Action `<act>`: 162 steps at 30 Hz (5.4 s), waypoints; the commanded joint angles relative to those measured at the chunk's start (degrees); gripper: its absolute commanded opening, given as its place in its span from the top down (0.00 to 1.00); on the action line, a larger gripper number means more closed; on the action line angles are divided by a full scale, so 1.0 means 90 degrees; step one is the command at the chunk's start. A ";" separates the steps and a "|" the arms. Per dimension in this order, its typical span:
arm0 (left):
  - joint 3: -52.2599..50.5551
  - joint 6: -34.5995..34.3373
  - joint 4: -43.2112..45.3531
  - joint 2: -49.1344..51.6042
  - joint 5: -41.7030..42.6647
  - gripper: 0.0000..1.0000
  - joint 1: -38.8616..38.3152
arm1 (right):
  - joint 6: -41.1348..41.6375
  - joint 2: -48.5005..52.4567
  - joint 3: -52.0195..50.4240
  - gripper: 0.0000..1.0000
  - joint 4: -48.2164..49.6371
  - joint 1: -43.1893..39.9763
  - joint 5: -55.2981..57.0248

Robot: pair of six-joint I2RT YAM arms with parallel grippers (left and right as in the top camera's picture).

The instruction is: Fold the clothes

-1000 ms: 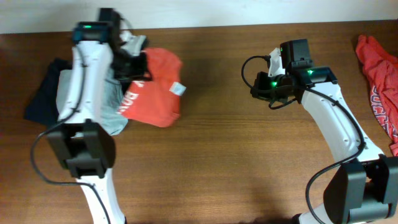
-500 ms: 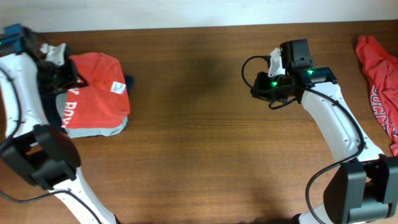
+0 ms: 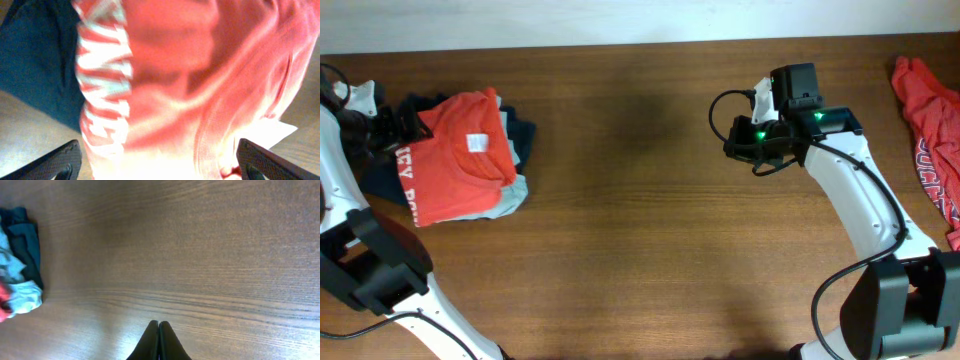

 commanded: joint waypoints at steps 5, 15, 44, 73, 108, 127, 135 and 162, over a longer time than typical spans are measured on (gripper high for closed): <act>0.0986 -0.0202 -0.0733 -0.0342 -0.0568 0.01 0.0240 | -0.0248 -0.0044 0.0185 0.96 -0.0245 0.0019 0.0124; 0.2591 0.1542 -0.1710 -0.1962 0.1200 0.01 -0.0571 | -0.0979 -0.0624 0.1661 0.93 -0.0993 0.0022 0.0175; 0.2285 -0.0044 -0.1797 -0.5479 -0.0355 0.01 -0.1486 | -0.1508 -0.4039 0.2244 0.01 -0.2618 0.0022 0.1190; 0.2285 -0.0044 -0.1797 -0.5479 -0.0355 0.01 -0.1486 | -0.1506 -0.6965 -0.2499 0.01 0.0029 -0.0274 0.2101; 0.2285 -0.0044 -0.1797 -0.5479 -0.0355 0.01 -0.1486 | -0.1506 -1.0537 -0.8221 0.01 0.2885 -0.0262 0.1880; 0.2285 -0.0039 -0.1800 -0.5479 -0.0362 0.01 -0.1486 | -0.1506 -1.0537 -0.8221 0.01 0.2885 -0.0262 0.1880; 0.1688 -0.0090 -0.1467 -0.5450 0.0080 0.01 -0.1489 | -0.1506 -1.0537 -0.8221 0.01 0.2885 -0.0262 0.1880; -1.0865 0.1413 0.6326 -1.1679 -0.0070 0.01 -0.3145 | -0.1506 -1.0537 -0.8221 0.01 0.2885 -0.0262 0.1880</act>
